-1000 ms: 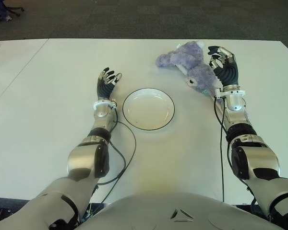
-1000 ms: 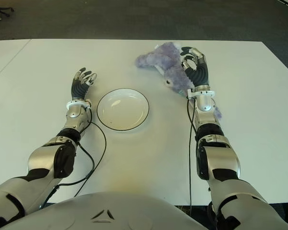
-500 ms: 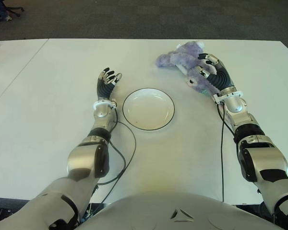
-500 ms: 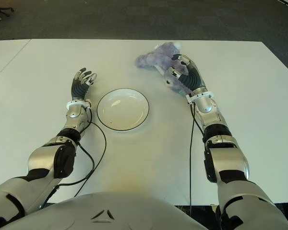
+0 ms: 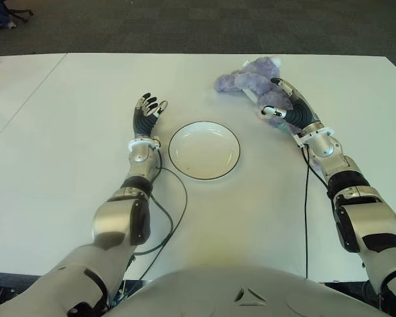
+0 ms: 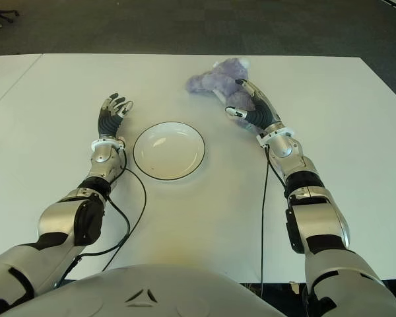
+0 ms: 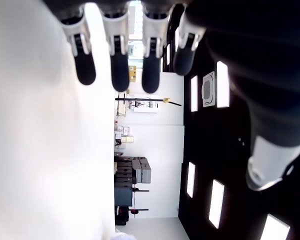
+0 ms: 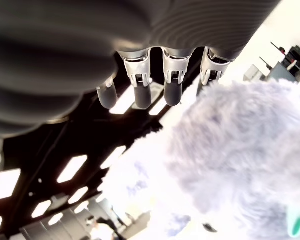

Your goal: Put the doll into the plate.

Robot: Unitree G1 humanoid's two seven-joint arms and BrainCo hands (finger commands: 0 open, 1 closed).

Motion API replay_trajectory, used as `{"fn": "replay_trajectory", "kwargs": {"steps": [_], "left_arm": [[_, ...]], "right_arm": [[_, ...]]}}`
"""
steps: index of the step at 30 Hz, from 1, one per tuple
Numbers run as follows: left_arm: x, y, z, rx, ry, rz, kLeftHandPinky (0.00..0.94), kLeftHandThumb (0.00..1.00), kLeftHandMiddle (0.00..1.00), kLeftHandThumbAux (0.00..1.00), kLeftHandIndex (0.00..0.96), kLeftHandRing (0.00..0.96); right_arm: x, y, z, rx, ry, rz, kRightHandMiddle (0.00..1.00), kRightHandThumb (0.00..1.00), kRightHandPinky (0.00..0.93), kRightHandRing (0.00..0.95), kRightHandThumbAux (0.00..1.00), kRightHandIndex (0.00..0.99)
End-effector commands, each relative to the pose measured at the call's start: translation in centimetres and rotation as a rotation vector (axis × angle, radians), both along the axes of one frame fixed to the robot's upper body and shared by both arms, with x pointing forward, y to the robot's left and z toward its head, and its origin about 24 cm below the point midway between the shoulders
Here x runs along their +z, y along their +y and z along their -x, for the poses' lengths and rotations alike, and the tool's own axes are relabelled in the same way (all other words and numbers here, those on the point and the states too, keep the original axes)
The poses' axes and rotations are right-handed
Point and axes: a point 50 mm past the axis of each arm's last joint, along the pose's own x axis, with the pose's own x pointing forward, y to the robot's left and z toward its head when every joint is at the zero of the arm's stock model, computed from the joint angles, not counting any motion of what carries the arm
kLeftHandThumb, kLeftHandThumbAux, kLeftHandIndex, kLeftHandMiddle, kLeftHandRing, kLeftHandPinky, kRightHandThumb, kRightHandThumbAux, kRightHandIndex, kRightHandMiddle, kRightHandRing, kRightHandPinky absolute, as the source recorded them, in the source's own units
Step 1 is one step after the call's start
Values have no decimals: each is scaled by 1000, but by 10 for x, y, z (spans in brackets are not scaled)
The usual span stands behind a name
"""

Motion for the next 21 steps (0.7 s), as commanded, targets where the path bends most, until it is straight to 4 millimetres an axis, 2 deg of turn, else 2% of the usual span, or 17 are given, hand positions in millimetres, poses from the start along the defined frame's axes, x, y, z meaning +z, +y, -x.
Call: {"fn": "replay_trajectory", "kwargs": {"steps": [1, 11, 21], "left_arm": [[-88, -13, 76, -2, 416, 92, 227, 0, 215, 605, 164, 215], [-89, -13, 78, 5, 422, 84, 247, 0, 220, 596, 161, 230], [-89, -11, 78, -3, 430, 73, 241, 0, 217, 596, 156, 225]], "right_arm": [[-16, -6, 1, -12, 145, 61, 0, 68, 0, 0, 271, 0], [-22, -12, 1, -52, 217, 91, 0, 85, 0, 0, 309, 0], [-26, -15, 2, -92, 211, 140, 0, 95, 0, 0, 344, 0]]}}
